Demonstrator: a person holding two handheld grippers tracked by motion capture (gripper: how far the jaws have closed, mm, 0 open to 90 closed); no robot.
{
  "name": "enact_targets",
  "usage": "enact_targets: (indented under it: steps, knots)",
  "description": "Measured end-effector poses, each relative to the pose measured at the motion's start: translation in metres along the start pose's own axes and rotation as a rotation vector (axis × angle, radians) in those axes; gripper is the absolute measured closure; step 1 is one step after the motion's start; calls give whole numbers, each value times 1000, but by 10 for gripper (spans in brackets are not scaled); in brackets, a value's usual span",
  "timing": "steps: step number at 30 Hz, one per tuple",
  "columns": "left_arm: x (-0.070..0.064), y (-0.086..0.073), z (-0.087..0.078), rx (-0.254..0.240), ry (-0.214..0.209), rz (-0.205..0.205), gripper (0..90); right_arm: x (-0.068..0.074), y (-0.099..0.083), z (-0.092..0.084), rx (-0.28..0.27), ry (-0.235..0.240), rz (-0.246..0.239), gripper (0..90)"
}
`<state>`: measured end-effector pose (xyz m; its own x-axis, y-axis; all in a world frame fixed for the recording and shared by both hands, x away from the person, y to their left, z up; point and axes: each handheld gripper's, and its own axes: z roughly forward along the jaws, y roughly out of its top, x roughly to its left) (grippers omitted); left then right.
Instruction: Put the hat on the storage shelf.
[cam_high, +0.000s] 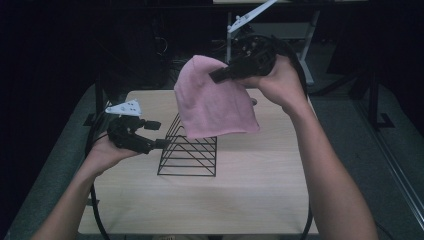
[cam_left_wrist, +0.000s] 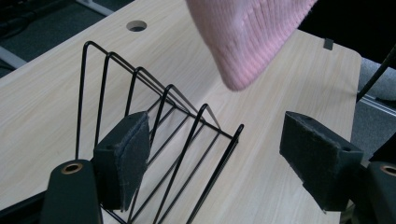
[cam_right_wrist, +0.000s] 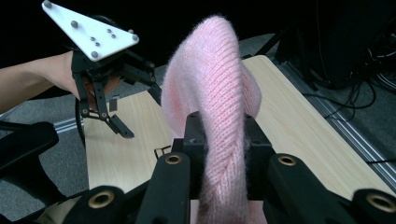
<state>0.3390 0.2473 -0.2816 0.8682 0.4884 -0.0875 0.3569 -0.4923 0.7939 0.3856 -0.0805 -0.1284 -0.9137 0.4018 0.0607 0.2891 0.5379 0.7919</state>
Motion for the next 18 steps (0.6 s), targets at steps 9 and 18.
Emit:
enact_targets:
  steps: [9, 18]
  knots:
    - [5, 12, -9, -39, -8, -6, 273, 9, 20, 20, -6, 29, -51, 762]
    - [17, 10, -19, -69, -24, -63, 480, 19, 33, 32, -31, 60, -75, 762]
